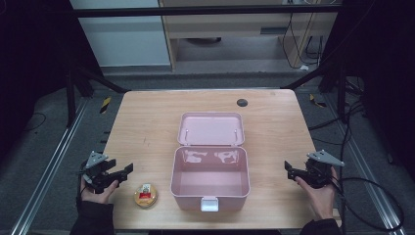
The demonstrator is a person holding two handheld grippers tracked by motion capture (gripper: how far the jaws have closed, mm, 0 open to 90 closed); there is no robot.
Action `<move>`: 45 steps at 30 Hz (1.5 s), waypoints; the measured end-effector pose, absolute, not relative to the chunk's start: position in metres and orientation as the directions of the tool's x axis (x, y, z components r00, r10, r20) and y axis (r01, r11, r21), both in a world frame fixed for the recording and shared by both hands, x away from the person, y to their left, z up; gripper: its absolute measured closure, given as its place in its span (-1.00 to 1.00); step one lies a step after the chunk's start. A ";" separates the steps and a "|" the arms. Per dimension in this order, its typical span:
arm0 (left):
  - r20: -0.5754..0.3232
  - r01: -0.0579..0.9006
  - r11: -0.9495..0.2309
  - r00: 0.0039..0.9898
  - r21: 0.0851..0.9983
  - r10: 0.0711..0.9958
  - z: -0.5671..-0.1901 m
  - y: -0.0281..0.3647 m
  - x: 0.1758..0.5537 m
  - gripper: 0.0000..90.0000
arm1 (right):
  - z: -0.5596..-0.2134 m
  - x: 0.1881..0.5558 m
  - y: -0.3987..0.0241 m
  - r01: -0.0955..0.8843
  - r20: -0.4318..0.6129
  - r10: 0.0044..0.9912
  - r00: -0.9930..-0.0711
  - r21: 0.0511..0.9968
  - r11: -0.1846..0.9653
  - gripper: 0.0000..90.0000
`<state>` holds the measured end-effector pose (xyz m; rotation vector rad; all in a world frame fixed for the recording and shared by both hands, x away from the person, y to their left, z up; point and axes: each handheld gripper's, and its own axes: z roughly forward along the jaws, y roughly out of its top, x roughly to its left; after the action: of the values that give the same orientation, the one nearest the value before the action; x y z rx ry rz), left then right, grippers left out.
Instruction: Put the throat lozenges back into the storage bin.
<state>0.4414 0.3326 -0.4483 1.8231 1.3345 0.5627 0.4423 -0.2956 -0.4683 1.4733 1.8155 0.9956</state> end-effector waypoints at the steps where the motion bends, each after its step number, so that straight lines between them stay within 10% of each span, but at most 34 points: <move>1: -0.104 0.583 -0.137 0.360 0.801 0.927 -0.447 0.332 0.442 -0.46 | -0.467 0.442 -0.296 0.538 0.011 0.977 -0.214 0.836 0.109 -0.90; 45: -0.032 0.467 -0.633 0.819 0.617 0.573 -0.416 0.326 0.443 -0.60 | -0.467 0.441 -0.302 0.548 -0.021 0.976 -0.218 0.824 0.141 -0.95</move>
<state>0.4428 0.3260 -0.4158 2.3697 0.7614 0.2201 0.4408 -0.3020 -0.4668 1.4588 1.8425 0.9504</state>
